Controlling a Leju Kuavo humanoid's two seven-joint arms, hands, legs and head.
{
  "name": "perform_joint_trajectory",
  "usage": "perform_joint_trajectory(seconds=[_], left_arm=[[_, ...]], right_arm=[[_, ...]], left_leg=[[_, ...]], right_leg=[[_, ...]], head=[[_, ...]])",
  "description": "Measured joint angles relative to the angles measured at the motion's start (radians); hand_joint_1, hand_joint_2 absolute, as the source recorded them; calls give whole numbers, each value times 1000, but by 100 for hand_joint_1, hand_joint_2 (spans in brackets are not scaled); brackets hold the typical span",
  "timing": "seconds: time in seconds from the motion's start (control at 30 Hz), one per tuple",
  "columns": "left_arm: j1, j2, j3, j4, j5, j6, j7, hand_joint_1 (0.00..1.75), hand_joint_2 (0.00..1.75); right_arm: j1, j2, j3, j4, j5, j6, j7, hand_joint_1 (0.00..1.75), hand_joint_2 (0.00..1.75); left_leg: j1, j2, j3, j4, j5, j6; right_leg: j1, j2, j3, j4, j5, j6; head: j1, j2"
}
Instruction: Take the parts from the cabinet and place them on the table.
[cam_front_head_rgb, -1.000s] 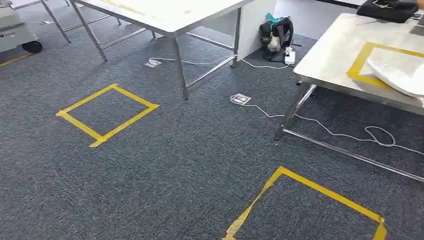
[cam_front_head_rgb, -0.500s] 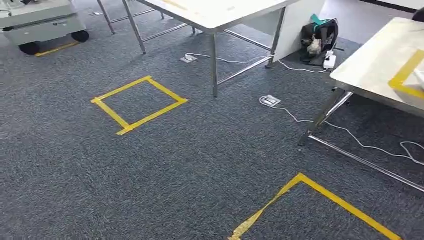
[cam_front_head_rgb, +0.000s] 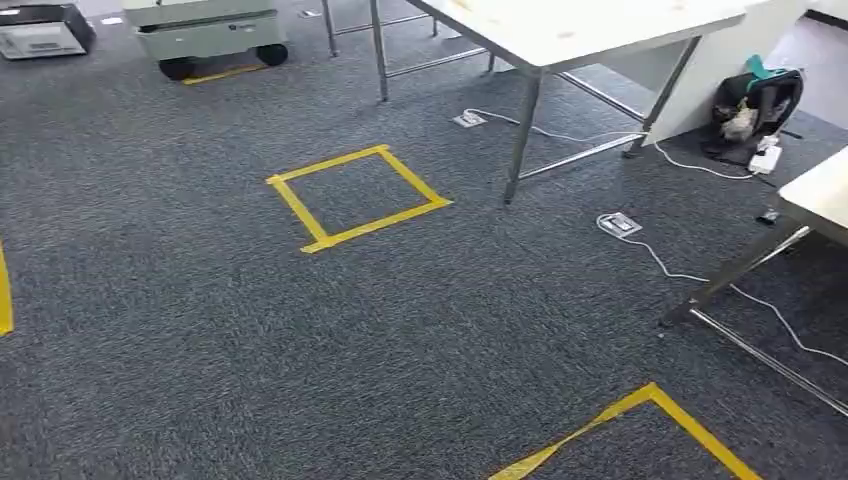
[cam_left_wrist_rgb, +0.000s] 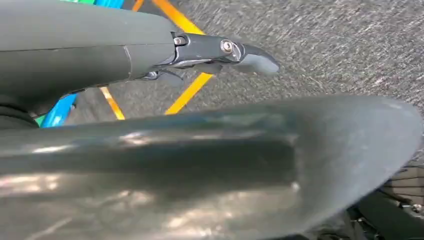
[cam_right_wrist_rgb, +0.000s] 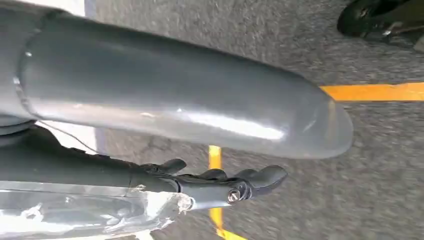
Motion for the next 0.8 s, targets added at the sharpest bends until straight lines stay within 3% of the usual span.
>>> perform_joint_trajectory(seconds=[0.1,0.13,0.17,0.2,0.23,0.3,0.33,0.37,0.43,0.47,0.5,0.53,0.63,0.67,0.7,0.73,0.8], left_arm=[[4,0,0,0,0,0,1,0,0],[8,2,0,0,0,0,2,0,0],[9,1,0,0,0,0,3,0,0],[9,-1,0,0,0,0,3,0,0],[5,-2,0,0,0,0,3,0,0],[-1,-3,0,0,0,0,3,0,0],[-1,-4,0,0,0,0,3,0,0],[1,-4,0,0,0,0,3,0,0],[3,-3,-1,0,-8,-2,3,0,0],[0,-3,-1,0,-9,-3,4,0,0],[-5,-3,-1,0,-9,-3,8,0,0],[-12,-4,-1,0,-9,-3,13,0,0],[-13,-2,0,0,-7,-3,18,0,0],[-10,-2,-1,0,-6,-3,18,0,0],[-9,-1,-1,0,-6,-3,18,0,0],[-11,2,-1,0,-6,0,18,0,0],[-16,2,-1,0,-6,0,18,0,0]], right_arm=[[-4,0,0,0,0,0,0,0,0],[-3,0,0,0,0,0,2,0,0],[-3,0,0,0,1,0,2,0,0],[-3,0,0,0,2,0,2,0,0],[-3,0,0,0,2,0,2,0,0],[0,0,0,0,2,0,2,0,0],[1,0,0,0,2,0,2,0,0],[1,0,0,0,2,0,2,0,0],[-2,0,0,0,6,4,2,0,0],[-3,0,0,0,10,7,2,0,0],[-4,0,0,0,16,11,2,0,0],[-4,-1,0,0,19,13,2,0,0],[-8,-1,0,0,22,18,6,0,0],[-10,-1,0,-1,24,18,7,0,0],[-11,-1,0,-1,25,18,7,0,0],[-8,-1,0,-1,26,21,7,0,0],[-7,0,1,-1,27,23,7,0,0]], left_leg=[[10,-32,-11,-6,13,-19],[10,-44,-13,-6,15,-24],[6,10,-18,8,2,-26],[4,60,-40,51,-30,-31],[5,82,-74,120,-67,-35],[8,95,-148,272,-129,-40],[8,95,-165,304,-131,-41],[9,95,-156,290,-110,-41],[9,106,-82,151,-28,-36],[7,143,-32,64,7,-33],[-3,198,-8,20,-2,-35],[-6,189,-6,2,-5,-22],[-8,152,-8,1,-7,-5],[0,141,-3,-4,-2,4],[2,134,-3,-4,-2,8],[2,123,-3,-4,0,17],[1,94,-5,-3,0,20]], right_leg=[[8,-29,5,3,3,-18],[5,-43,7,-2,8,-27],[3,-58,10,-7,12,-33],[5,-69,11,-9,12,-39],[8,-82,11,-9,11,-43],[11,-116,11,-9,9,-47],[12,-130,11,-8,7,-48],[12,-144,13,-8,5,-47],[12,-166,18,-8,2,-44],[13,-177,22,-8,-2,-40],[19,-185,24,-8,-5,-36],[27,-195,23,-2,-12,-30],[27,-235,42,-14,-20,-18],[20,-210,34,-7,-28,-8],[22,-152,23,27,-53,-6],[20,-121,-10,100,-93,-5],[20,-102,-100,278,-163,-5]], head=[[-2,0],[-2,0],[-1,0],[-14,0],[-14,0],[-13,0],[-13,0],[-13,0],[-13,0],[-13,0],[-14,0],[-16,0],[-12,0],[-12,0],[-7,0],[-4,0],[-3,0]])
